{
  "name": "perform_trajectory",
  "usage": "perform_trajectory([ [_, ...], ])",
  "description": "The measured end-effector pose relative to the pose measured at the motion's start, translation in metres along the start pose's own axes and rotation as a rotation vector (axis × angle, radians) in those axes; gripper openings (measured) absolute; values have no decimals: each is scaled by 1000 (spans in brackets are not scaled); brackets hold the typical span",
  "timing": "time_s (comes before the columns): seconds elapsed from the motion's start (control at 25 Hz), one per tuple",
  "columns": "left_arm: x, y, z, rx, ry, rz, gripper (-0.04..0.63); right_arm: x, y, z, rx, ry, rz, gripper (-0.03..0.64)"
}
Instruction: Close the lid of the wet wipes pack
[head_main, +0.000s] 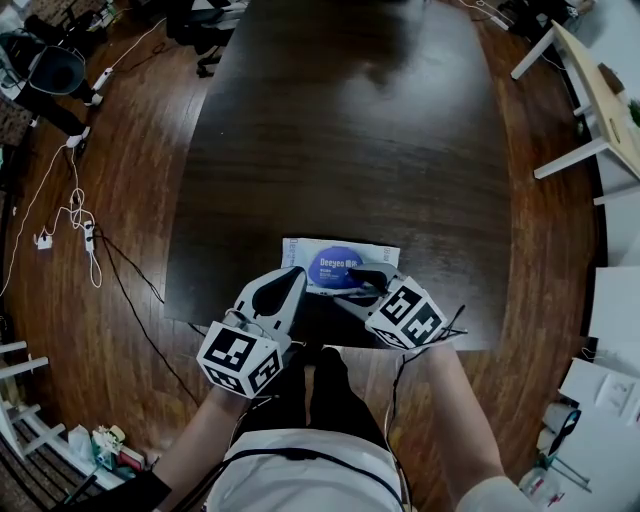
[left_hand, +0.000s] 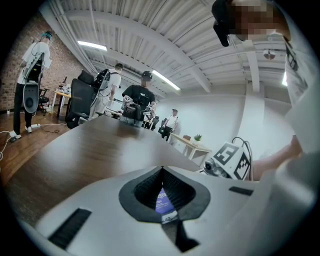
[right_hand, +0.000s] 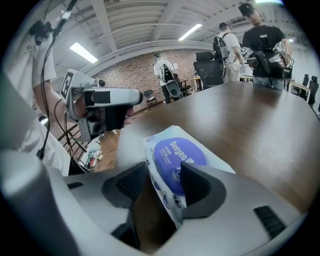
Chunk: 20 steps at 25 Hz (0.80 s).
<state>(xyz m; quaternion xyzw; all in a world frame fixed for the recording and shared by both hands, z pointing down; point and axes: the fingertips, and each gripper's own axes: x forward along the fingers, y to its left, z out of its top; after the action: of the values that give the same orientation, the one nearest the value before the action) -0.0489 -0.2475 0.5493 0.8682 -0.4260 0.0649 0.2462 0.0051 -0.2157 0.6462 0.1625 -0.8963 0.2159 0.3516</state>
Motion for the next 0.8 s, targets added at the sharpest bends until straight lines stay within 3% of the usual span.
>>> perform_trajectory([
  [0.28, -7, -4, 0, 10, -3, -9, 2, 4, 2, -4, -8, 41, -17, 206],
  [0.48, -12, -8, 10, 21, -16, -16, 2, 0, 3, -3, -84, 76, -63, 204],
  [0.8, -28, -4, 26, 38, -38, -23, 2, -27, 15, 37, 31, -155, -101, 204],
])
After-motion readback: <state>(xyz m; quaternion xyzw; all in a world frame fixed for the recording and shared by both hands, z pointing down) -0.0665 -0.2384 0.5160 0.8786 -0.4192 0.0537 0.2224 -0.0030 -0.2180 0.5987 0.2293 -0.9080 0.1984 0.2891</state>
